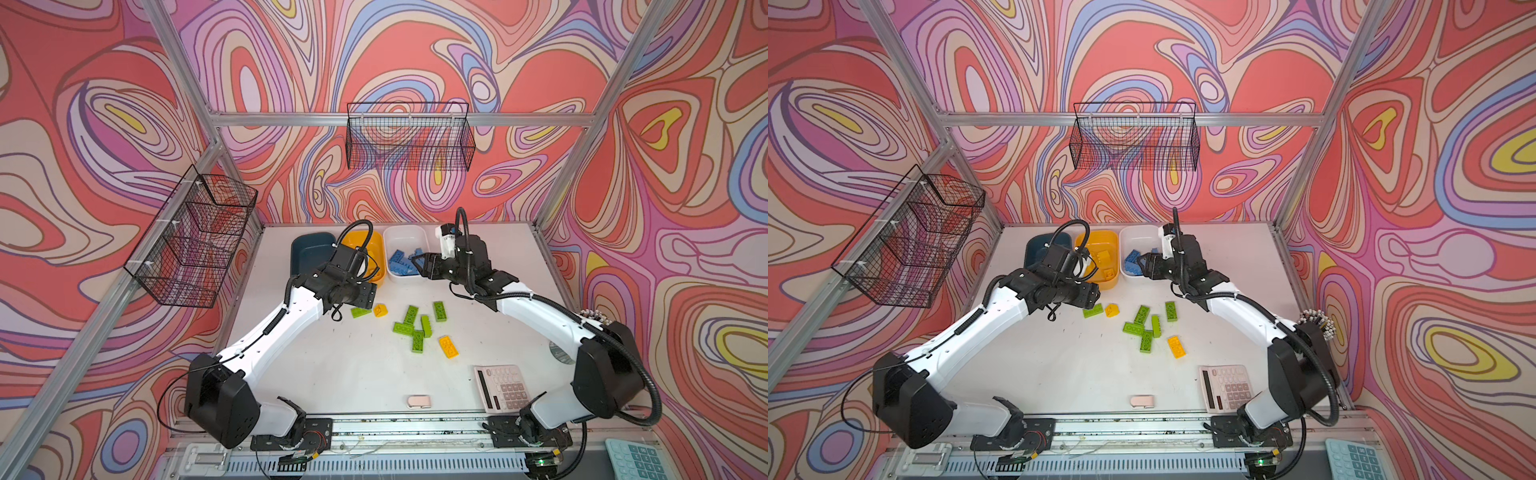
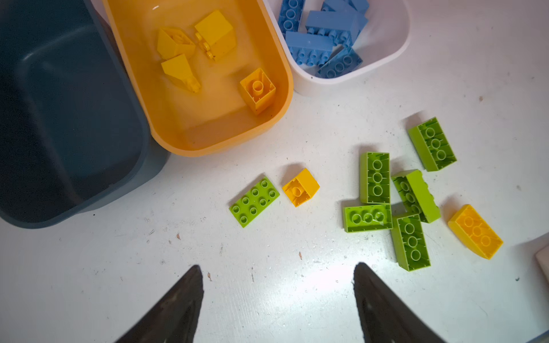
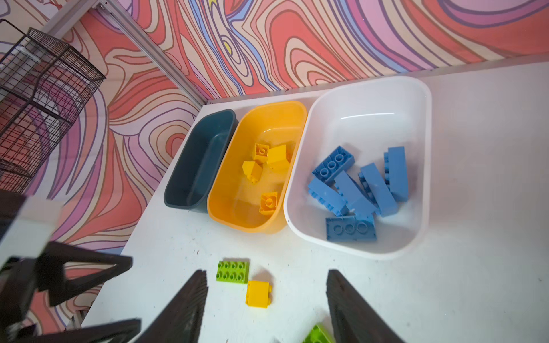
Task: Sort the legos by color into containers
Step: 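Withdraw the right arm while the left gripper moves to a yellow brick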
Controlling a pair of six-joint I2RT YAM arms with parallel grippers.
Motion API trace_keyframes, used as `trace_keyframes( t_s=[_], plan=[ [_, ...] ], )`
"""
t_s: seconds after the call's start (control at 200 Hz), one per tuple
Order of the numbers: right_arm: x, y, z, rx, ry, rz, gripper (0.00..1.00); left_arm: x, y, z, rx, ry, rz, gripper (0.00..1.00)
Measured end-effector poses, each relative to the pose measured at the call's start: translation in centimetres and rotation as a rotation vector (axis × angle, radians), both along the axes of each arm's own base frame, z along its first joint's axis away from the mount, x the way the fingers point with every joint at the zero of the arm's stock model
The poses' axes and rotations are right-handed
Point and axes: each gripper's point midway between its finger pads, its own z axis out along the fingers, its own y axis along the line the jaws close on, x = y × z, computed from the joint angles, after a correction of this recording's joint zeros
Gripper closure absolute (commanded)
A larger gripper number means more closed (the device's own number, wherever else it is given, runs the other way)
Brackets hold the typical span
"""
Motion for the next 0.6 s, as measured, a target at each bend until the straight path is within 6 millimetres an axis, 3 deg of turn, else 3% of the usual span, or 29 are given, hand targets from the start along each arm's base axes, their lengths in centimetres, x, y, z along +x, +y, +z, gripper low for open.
trace_keyframes(
  t_s=[0.175,0.305,0.421,0.601],
  plan=[
    [-4.3,-2.6,-1.2,0.031,0.021,-0.032,0.32,0.5,-0.1,-3.3,0.082,0.065,-0.043,0.21],
    [-7.2,-4.4,-1.9,0.046,0.004,-0.050,0.26,0.7,-0.4,-4.6,0.101,0.094,-0.077,0.22],
    [-8.5,-5.5,-2.7,0.052,-0.027,-0.065,0.24,0.9,-1.1,-5.7,0.099,0.130,-0.104,0.24],
    [-9.4,-6.3,-6.6,0.025,0.013,-0.080,0.24,1.9,-2.2,-8.2,0.123,0.188,-0.148,0.26]
  ],
)
